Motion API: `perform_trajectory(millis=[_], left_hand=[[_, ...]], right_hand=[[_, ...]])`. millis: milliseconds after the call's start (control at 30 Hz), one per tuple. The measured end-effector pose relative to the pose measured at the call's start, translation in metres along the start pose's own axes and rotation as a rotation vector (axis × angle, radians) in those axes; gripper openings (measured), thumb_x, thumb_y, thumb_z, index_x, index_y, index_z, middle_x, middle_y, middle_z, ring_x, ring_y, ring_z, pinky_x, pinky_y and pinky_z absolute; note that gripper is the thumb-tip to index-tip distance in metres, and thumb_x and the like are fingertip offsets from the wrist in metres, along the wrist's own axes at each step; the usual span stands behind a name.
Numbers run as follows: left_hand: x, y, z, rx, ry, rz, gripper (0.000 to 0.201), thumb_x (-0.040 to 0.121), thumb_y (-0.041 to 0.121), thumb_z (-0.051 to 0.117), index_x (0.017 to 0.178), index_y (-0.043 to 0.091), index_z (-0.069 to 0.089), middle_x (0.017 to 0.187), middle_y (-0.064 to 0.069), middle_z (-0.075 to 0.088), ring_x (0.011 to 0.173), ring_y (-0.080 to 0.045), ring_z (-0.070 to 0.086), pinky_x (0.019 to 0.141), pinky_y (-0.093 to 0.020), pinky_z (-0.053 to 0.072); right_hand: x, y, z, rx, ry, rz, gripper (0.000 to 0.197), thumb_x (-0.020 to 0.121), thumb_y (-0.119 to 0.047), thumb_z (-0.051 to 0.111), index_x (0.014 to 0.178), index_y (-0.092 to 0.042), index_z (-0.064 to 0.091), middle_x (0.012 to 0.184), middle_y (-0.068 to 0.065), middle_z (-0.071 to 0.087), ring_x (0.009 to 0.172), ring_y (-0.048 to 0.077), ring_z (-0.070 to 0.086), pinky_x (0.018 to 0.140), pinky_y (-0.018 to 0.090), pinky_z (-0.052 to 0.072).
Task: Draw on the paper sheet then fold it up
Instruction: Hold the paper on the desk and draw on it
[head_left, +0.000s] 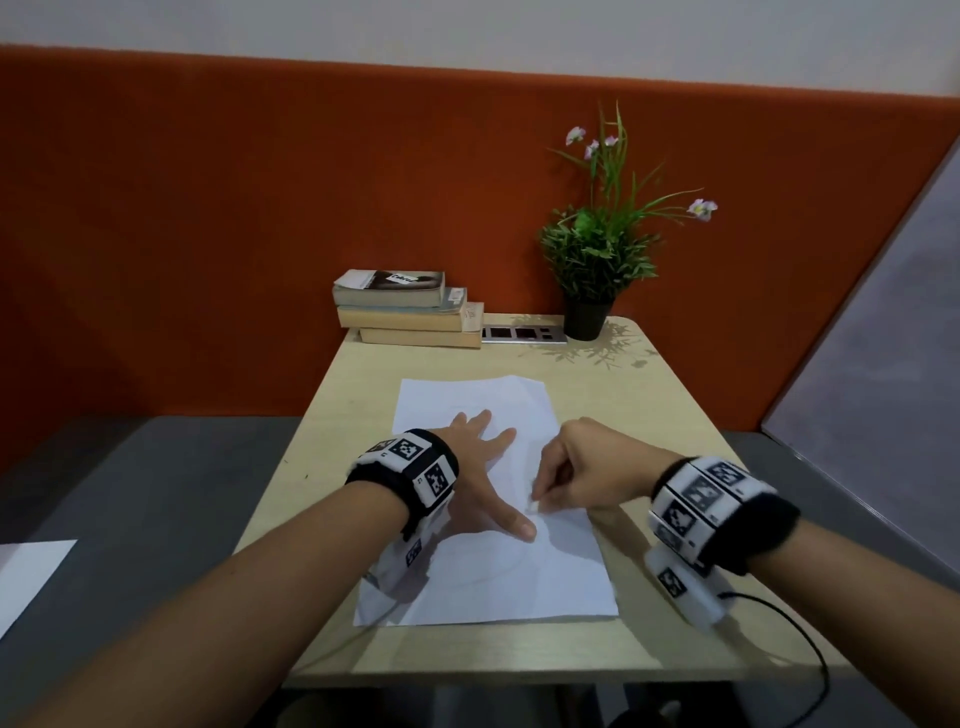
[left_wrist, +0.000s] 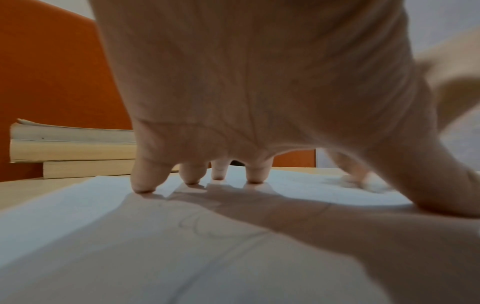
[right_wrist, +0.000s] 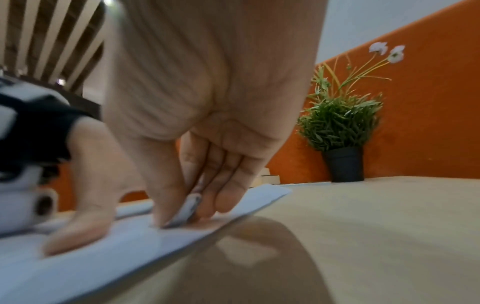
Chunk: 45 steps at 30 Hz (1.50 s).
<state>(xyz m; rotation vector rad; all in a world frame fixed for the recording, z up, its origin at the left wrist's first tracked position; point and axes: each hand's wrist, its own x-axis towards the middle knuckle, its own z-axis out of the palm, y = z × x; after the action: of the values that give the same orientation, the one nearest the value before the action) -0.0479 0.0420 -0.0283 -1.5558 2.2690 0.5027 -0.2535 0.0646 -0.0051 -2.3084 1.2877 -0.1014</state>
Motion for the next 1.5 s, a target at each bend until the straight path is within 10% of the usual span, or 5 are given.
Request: perform_trajectory(millis=[167, 533, 700, 1200, 1500], left_hand=[[0.0, 0.002, 0.003, 0.025, 0.028, -0.008, 0.151, 0.038, 0.103, 0.054, 0.156, 0.043, -0.016, 0.166, 0.004, -0.025, 0.153, -0.025, -0.02, 0.122, -0.06, 0.009], [0.0, 0.002, 0.003, 0.012, 0.022, -0.017, 0.15, 0.039, 0.103, 0.057, 0.156, 0.044, -0.016, 0.166, 0.005, -0.025, 0.153, -0.024, -0.022, 0.122, -0.059, 0.008], [0.0, 0.002, 0.002, 0.018, 0.019, -0.009, 0.148, 0.043, 0.101, 0.059, 0.156, 0.043, -0.016, 0.166, 0.003, -0.025, 0.153, -0.025, -0.021, 0.122, -0.06, 0.01], [-0.037, 0.014, -0.018, 0.086, 0.025, 0.084, 0.116, 0.067, 0.089, 0.062, 0.161, 0.038, 0.014, 0.17, 0.008, -0.004, 0.155, -0.017, 0.007, 0.122, -0.044, 0.018], [-0.053, 0.012, 0.0, 0.064, -0.054, 0.045, 0.122, 0.07, 0.084, 0.065, 0.158, 0.045, -0.01, 0.167, 0.005, -0.022, 0.155, -0.021, -0.015, 0.124, -0.053, 0.009]], right_hand=[[0.037, 0.005, -0.004, -0.057, 0.225, 0.098, 0.007, 0.081, -0.015, 0.079, 0.086, -0.016, 0.084, 0.082, -0.008, 0.078, 0.074, 0.003, 0.068, 0.075, 0.027, 0.061], [-0.005, 0.0, -0.002, -0.009, -0.011, 0.0, 0.01, 0.08, -0.02, 0.083, 0.09, -0.021, 0.085, 0.086, -0.012, 0.079, 0.076, -0.004, 0.068, 0.07, 0.01, 0.051], [0.037, 0.011, -0.007, -0.038, 0.224, 0.125, 0.008, 0.082, -0.012, 0.08, 0.088, -0.014, 0.084, 0.085, -0.005, 0.079, 0.069, -0.001, 0.063, 0.073, 0.021, 0.056], [-0.013, -0.005, -0.001, -0.1, 0.005, 0.074, 0.011, 0.082, -0.023, 0.079, 0.092, -0.024, 0.084, 0.088, -0.009, 0.078, 0.08, 0.007, 0.069, 0.076, 0.026, 0.06], [0.02, -0.005, -0.004, -0.108, 0.156, 0.157, 0.008, 0.085, -0.017, 0.079, 0.092, -0.018, 0.082, 0.081, -0.01, 0.071, 0.081, 0.011, 0.067, 0.067, 0.016, 0.049]])
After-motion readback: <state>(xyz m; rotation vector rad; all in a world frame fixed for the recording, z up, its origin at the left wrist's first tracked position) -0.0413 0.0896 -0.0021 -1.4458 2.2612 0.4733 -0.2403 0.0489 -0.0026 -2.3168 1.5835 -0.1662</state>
